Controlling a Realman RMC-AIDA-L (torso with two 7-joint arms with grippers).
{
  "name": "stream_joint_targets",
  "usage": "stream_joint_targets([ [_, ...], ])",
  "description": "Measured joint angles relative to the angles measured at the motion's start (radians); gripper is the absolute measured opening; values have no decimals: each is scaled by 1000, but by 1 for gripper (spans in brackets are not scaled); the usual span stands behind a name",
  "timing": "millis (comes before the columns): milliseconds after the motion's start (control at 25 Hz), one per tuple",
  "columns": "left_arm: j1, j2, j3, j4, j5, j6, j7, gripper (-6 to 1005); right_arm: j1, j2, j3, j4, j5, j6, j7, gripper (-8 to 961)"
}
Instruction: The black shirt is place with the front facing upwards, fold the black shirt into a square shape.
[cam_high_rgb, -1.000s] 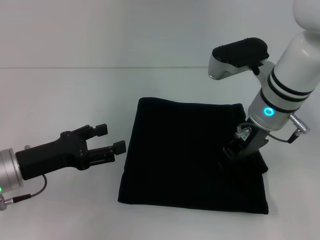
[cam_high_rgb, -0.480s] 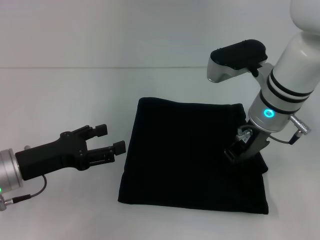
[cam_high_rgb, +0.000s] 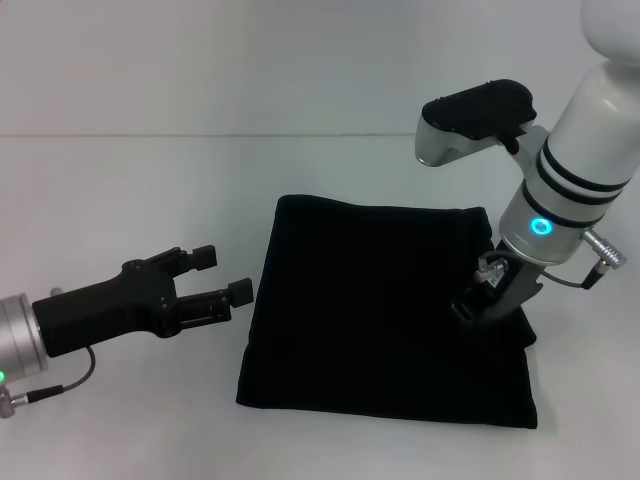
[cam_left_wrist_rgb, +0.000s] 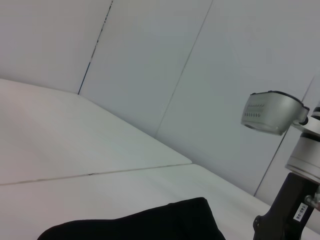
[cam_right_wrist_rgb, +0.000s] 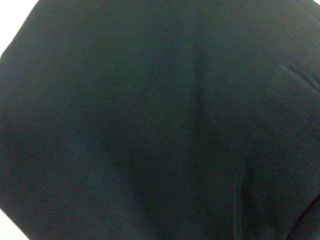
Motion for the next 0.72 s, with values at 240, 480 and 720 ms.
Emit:
stream_joint_targets([
  [240, -1, 0, -3, 0, 0, 0, 0, 946, -19, 0, 14, -40, 4, -25, 0, 31],
  [480, -2, 0, -3, 0, -1, -1, 0, 945, -76, -3, 120, -86, 18, -33, 3, 23],
  [720, -2, 0, -15, 0, -1, -3, 7, 945, -215, -3, 181, -164, 166, -34, 4, 22],
])
